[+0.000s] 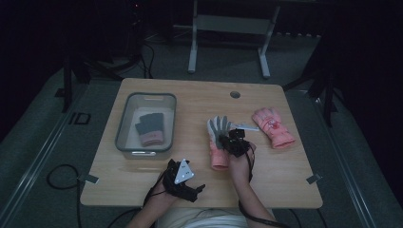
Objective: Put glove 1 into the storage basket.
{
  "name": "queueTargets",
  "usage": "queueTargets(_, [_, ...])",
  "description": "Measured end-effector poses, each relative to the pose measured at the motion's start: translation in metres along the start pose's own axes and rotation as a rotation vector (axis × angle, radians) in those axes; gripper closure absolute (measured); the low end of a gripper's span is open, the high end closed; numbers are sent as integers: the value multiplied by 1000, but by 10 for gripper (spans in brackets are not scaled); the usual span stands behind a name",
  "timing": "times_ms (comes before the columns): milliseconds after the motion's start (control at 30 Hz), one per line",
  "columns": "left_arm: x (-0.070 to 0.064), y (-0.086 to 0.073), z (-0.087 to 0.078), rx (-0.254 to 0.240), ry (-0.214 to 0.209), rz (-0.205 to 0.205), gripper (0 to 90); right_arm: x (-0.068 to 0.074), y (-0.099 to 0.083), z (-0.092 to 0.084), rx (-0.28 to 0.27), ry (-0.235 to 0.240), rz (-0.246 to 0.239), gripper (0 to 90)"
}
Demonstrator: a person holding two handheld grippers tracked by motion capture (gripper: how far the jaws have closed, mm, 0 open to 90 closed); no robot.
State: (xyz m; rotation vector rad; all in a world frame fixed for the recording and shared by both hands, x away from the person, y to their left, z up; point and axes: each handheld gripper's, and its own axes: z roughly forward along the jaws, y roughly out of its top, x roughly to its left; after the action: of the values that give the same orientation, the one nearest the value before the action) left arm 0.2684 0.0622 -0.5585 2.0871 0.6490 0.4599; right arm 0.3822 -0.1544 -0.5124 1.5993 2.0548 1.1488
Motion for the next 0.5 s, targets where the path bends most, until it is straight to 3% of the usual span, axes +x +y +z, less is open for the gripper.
queueTargets(133, [0,0,0,0,0,-1,4,-1,-2,13,24,-15,-6,885])
queueTargets(500, [1,0,-1,3,5,2,4,0,-2,32,95,24,-89,880])
